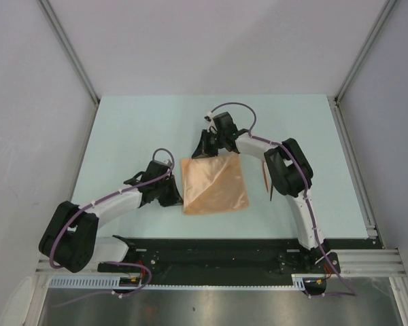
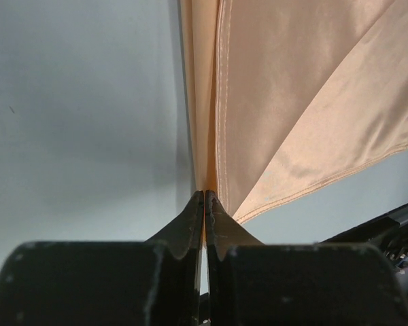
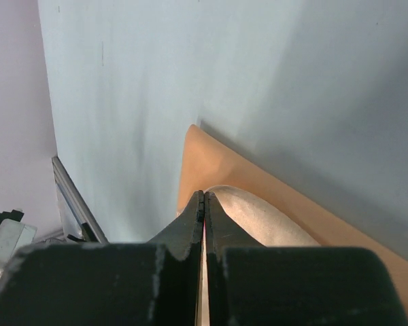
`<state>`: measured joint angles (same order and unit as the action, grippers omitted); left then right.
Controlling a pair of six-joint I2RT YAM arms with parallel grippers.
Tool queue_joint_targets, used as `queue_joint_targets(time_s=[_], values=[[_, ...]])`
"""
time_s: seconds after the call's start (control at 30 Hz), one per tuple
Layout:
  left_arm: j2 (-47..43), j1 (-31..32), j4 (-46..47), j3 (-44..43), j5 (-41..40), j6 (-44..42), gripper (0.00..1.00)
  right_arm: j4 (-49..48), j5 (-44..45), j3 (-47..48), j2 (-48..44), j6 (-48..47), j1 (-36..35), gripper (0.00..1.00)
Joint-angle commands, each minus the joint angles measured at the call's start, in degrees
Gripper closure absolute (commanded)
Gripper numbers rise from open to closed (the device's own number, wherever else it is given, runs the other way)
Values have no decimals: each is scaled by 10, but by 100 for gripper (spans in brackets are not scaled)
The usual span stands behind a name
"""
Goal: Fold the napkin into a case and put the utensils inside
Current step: Fold the top corner of the square-folded napkin at the center of the board.
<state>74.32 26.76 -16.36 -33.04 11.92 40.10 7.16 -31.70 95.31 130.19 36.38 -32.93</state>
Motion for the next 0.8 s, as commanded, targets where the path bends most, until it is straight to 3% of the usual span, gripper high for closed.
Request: queue_joint_targets(time_s=[0.0, 0.77], values=[[-16, 12, 29, 11, 12, 17, 95, 15, -26, 41, 23, -25, -5, 100], [-12, 36, 28, 23, 20, 23, 98, 15, -53, 85, 60, -32, -19, 94]])
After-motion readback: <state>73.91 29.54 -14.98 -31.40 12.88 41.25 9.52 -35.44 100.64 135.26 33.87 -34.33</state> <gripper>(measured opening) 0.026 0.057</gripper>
